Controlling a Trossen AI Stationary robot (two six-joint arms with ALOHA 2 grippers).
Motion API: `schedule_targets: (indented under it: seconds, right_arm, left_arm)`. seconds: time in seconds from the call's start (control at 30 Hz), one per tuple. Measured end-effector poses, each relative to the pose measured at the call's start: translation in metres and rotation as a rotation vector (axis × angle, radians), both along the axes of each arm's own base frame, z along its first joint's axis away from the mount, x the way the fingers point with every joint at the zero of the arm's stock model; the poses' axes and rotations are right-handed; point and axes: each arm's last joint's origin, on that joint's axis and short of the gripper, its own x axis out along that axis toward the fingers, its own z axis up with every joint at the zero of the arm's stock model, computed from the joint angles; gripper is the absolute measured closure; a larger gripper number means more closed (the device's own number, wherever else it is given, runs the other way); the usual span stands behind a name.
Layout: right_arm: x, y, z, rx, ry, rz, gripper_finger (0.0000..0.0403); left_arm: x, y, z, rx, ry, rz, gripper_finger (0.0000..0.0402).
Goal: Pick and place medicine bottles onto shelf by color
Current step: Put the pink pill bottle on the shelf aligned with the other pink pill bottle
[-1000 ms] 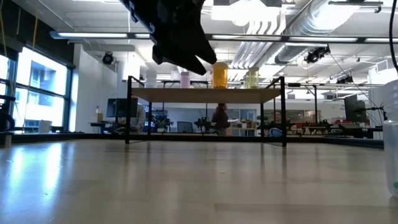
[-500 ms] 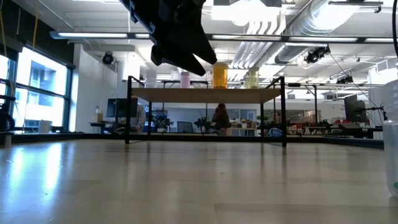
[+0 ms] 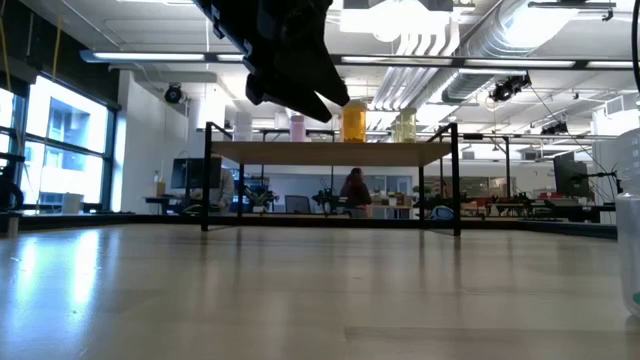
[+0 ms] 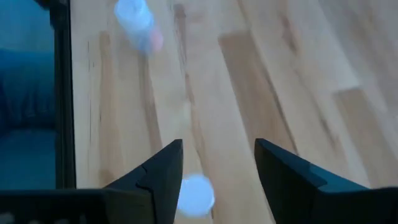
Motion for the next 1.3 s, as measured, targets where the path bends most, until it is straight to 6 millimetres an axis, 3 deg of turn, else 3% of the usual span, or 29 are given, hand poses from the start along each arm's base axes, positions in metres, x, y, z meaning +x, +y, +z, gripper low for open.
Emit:
schedule_targets:
  seconds: [0.13,0.4,0.8,1.3]
  right_arm:
    - [-0.006,0.003,-0.001,0.022,0.080,0.049,0.0203]
    - [-0.014,0.006,-0.001,0.023,0.052,0.064,0.0203]
    - [-0.010,0.020,-0.025,-0.022,0.083,0.055,0.0203]
    - [0.002,0.023,-0.039,-0.013,0.166,0.036,0.0203]
  left_arm:
    - [0.000,0.004,0.000,0.000,0.000,0.012,0.0157]
    - [0.000,0.008,0.000,0.000,0.000,0.022,0.0157]
    - [0.000,0.008,0.000,0.000,0.000,0.021,0.0157]
    - [0.000,0.008,0.000,0.000,-0.001,0.021,0.0157]
